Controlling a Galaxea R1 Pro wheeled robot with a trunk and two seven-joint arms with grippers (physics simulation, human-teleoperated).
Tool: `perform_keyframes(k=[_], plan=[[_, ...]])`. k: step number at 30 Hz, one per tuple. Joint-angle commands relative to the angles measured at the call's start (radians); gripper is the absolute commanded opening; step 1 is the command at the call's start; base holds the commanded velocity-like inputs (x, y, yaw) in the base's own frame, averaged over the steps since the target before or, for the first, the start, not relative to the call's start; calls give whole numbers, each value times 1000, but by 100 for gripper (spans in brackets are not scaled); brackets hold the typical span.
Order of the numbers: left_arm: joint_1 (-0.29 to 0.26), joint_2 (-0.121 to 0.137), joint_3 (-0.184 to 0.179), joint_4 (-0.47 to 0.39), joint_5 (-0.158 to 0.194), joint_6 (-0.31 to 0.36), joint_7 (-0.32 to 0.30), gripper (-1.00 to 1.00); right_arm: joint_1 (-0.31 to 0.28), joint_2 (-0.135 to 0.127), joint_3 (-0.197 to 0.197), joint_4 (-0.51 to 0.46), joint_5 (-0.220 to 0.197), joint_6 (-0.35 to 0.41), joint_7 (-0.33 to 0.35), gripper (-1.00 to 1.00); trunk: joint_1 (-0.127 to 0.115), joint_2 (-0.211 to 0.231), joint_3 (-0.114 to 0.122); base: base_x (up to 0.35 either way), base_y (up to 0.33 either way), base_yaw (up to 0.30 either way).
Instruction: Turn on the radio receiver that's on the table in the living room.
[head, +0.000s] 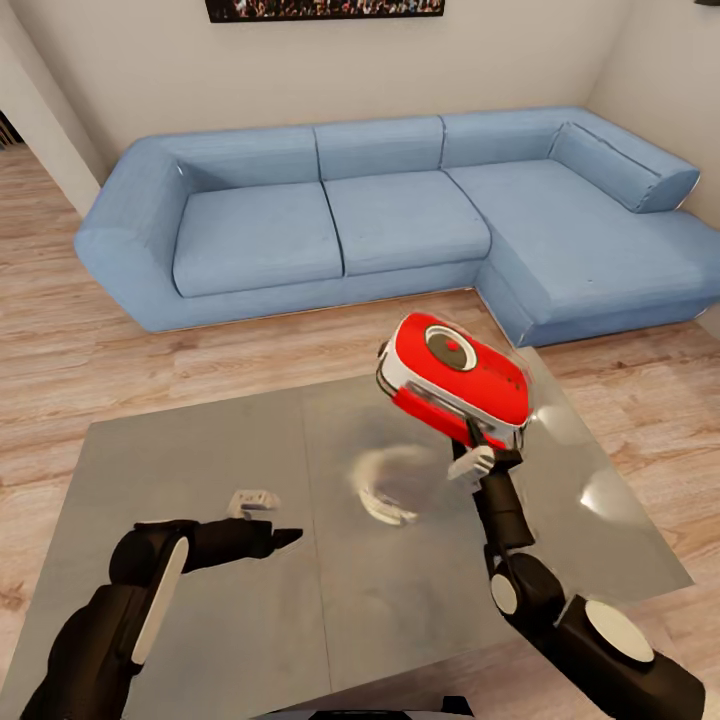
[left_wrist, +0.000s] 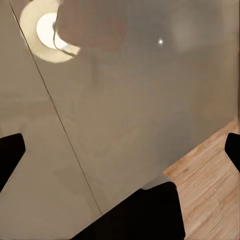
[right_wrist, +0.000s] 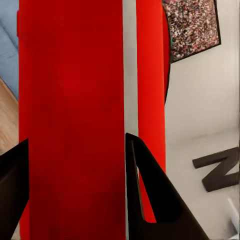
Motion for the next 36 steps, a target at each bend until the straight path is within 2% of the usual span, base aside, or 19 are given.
perform_keyframes(k=[1,2,4,5,8,10,11,13,15,17,21,23,24,26,32,33,34,35,36], plan=[[-1,0,0,0,4,0,0,100,3,-1,39,14,33,6,-28,-100,0,0,0,0,0,0],[-2,1,-1,0,7,0,-1,100,5,-1,58,25,47,7,-41,-100,0,0,0,0,0,0],[-4,3,-1,0,13,0,-1,100,8,8,139,99,122,25,-109,-100,0,0,0,0,0,0],[-4,3,-1,0,13,0,-1,100,9,14,164,134,145,37,-136,-100,0,0,0,0,0,0],[-22,3,-1,-1,15,0,-2,100,10,87,232,291,181,68,-208,-100,0,0,0,0,0,0],[-29,1,-1,-1,15,0,-3,100,10,118,247,363,189,77,-223,-100,0,0,0,0,0,0],[-38,-1,-1,-1,17,0,-6,100,10,158,256,451,197,97,-237,-100,0,0,0,0,0,0],[-43,-1,-1,-1,26,0,-19,100,10,192,260,518,208,116,-250,-100,0,0,0,0,0,0],[-52,1,-1,-2,49,0,-68,100,10,259,261,628,230,140,-295,-100,0,0,0,0,0,0],[-64,3,-1,-3,55,0,-88,100,10,291,261,674,240,146,-337,-100,0,0,0,0,0,0],[-87,0,-1,-4,75,0,-102,100,10,330,262,759,251,182,-400,-100,0,0,0,0,0,0],[-98,-1,-1,-4,99,0,-103,100,10,341,263,782,252,196,-413,-100,0,0,0,0,0,0],[-113,0,-1,-5,147,0,-104,100,10,354,263,812,253,205,-432,-100,0,0,0,0,0,0],[-130,3,-1,-4,197,0,-104,100,10,367,264,841,254,209,-460,-100,0,0,0,0,0,0],[-154,6,-1,-4,278,0,-104,100,10,395,265,937,253,212,-591,-100,0,0,0,0,0,0],[-158,12,-1,-5,322,0,-104,100,10,398,265,960,253,212,-625,-100,0,0,0,0,0,0],[-159,15,-1,-5,337,0,-104,100,10,399,265,963,253,212,-631,-100,0,0,0,0,0,0],[-164,27,-1,-5,384,0,-104,100,10,400,270,970,253,212,-644,-100,0,0,0,0,0,0],[-166,33,-1,-4,399,0,-104,100,10,400,274,971,253,212,-649,-100,0,0,0,0,0,0]])
